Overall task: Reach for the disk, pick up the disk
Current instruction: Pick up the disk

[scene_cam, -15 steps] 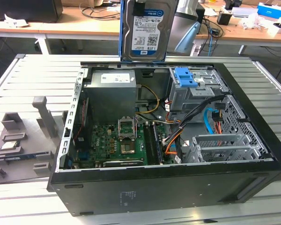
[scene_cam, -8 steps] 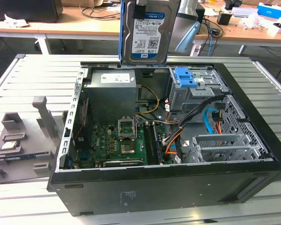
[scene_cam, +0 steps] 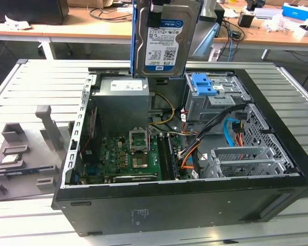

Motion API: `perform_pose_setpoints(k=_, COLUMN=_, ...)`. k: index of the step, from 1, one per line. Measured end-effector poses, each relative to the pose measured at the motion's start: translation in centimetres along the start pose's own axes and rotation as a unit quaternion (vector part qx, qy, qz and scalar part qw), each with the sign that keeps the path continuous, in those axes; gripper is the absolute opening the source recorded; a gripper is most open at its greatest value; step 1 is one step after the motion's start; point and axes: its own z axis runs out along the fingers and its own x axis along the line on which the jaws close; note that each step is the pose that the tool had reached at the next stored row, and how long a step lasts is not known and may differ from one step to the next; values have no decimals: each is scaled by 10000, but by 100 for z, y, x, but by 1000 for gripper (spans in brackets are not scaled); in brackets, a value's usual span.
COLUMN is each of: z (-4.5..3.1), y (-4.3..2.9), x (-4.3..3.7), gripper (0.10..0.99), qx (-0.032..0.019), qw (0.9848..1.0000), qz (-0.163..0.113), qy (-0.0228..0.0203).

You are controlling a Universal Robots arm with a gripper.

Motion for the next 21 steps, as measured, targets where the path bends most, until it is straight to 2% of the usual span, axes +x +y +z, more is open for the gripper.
perform_pose_setpoints(k=11, z=-4, y=23, x=244, gripper=369, qx=0, qw=10000, qz=0, qy=0)
perform_pose_setpoints(k=21, z=-9, y=48, x=521, gripper=369, qx=0, qw=10000, qz=0, qy=0)
